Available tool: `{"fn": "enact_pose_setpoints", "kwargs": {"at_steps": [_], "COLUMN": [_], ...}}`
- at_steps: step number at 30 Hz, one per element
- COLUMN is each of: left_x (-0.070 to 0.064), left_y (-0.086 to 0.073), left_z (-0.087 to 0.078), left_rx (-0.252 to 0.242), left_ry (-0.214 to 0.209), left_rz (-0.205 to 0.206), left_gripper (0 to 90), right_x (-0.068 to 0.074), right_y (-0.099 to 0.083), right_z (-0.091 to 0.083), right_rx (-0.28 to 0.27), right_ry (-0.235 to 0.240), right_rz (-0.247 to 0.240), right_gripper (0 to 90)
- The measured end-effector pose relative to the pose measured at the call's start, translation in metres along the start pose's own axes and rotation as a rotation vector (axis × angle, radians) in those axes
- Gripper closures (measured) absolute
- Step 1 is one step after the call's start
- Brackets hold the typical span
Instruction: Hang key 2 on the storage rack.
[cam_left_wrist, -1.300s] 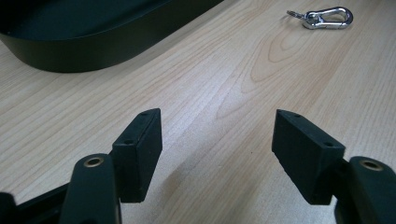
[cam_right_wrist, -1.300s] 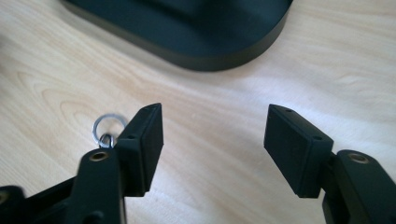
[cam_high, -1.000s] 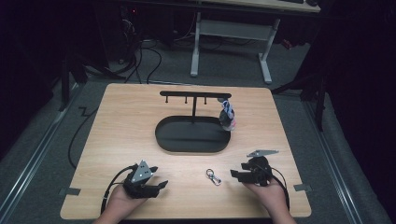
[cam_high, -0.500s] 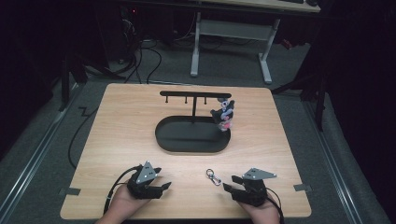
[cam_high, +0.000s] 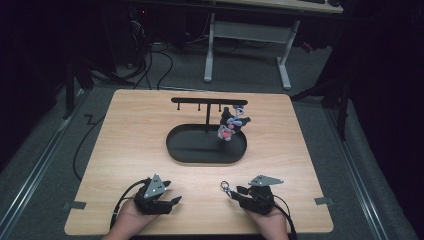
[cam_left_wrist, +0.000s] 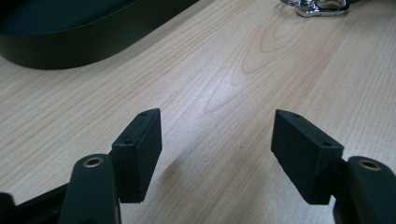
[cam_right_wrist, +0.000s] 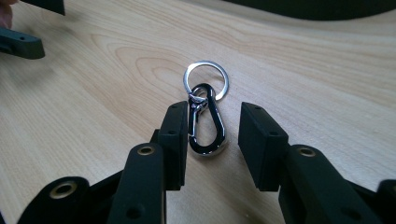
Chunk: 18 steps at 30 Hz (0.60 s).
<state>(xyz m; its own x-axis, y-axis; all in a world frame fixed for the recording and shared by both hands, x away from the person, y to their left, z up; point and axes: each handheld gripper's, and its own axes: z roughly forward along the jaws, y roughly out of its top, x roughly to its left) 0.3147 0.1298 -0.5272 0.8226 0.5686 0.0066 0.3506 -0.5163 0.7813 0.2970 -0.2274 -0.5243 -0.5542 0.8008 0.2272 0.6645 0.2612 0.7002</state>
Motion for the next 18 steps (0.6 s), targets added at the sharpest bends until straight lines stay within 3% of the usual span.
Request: {"fn": "enact_pose_setpoints", "kwargs": {"at_steps": [4, 6, 11, 12, 18], "left_x": [0.0017, 0.0025, 0.0016, 0.0013, 0.0006], "left_y": [-0.0027, -0.0035, -0.0039, -0.0039, -0.0035], "left_z": [-0.0028, -0.0032, -0.0024, -0.0021, -0.0015], "left_rx": [0.001, 0.001, 0.006, 0.007, 0.01], "left_ry": [0.011, 0.011, 0.01, 0.009, 0.009], "left_rz": [-0.01, -0.015, -0.013, -0.012, -0.009], "left_gripper": [34.3, 34.3, 34.3, 34.3, 34.3], "right_x": [0.0003, 0.0046, 0.0035, 0.0024, 0.0075], "right_y": [-0.0002, -0.0022, -0.004, -0.0042, -0.0034], "right_z": [0.0053, 0.0079, 0.0085, 0.0079, 0.0067], "right_rx": [0.004, -0.012, -0.019, -0.022, 0.004], "right_ry": [0.012, 0.01, 0.05, 0.062, 0.01], "right_rz": [-0.001, -0.039, -0.019, -0.002, -0.078], "right_gripper": [66.6, 69.7, 72.7, 83.3, 83.8]}}
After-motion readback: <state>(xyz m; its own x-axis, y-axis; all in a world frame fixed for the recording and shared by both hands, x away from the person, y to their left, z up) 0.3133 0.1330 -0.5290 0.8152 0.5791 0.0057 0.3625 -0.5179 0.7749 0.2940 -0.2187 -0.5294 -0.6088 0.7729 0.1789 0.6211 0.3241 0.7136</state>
